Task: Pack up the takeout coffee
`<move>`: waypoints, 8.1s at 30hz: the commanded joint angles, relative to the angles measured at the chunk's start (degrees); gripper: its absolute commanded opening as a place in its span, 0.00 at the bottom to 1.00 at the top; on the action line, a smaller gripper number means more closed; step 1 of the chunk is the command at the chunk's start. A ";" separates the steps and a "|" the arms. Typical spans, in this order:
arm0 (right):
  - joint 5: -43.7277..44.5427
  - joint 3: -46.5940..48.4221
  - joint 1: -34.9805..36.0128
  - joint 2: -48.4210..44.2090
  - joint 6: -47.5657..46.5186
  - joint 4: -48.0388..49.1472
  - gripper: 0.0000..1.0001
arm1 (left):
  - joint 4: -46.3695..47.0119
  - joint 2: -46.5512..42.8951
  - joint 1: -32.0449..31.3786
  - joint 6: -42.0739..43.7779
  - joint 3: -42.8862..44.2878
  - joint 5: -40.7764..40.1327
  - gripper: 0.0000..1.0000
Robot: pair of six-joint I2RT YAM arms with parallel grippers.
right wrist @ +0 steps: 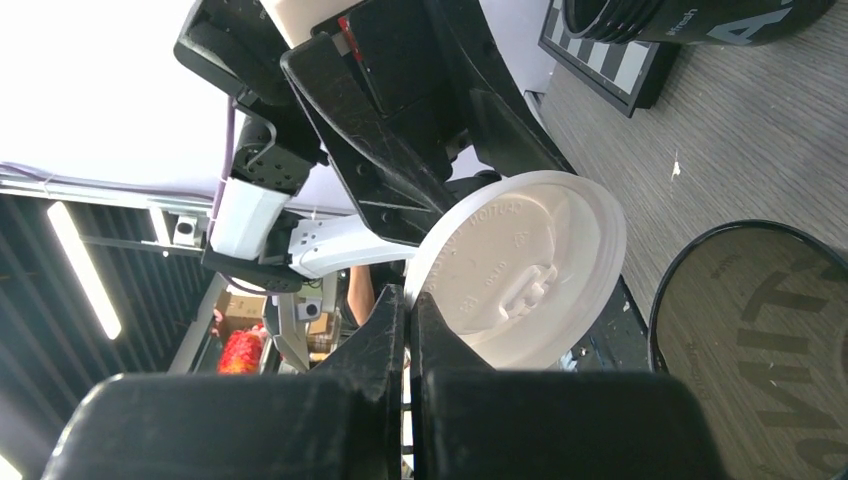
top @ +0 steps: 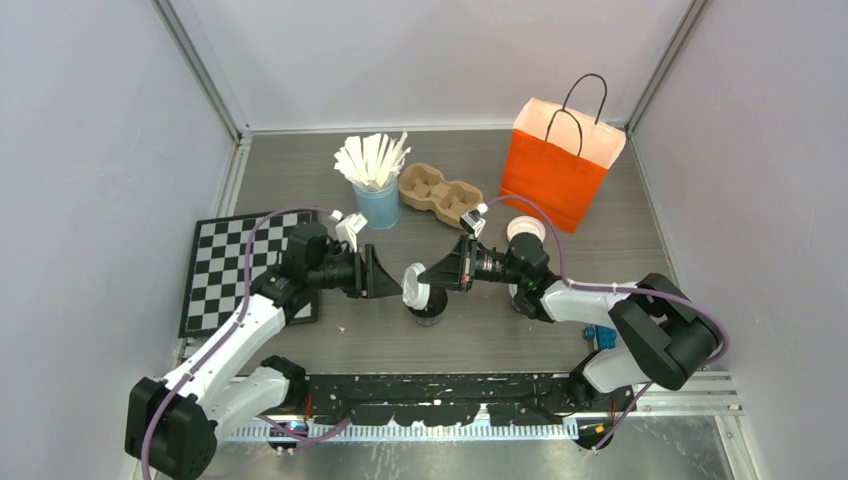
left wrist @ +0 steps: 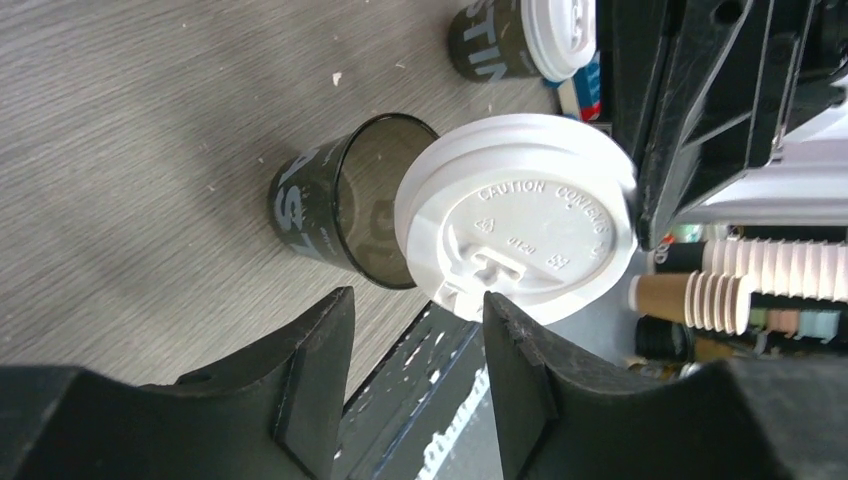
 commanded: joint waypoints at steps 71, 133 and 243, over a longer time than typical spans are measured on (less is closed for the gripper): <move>8.54 2.65 -1.31 -12.75 -15.32 -24.89 0.45 | 15.03 -4.86 -0.93 -10.48 -6.97 -4.45 0.02; 37.20 9.59 -1.33 -39.15 -40.71 -78.12 0.60 | -37.94 36.18 -23.96 8.68 43.67 -36.62 0.04; 35.14 24.32 11.46 -19.32 -42.78 -75.20 0.59 | -1.64 5.85 -11.40 6.93 6.21 -18.00 0.50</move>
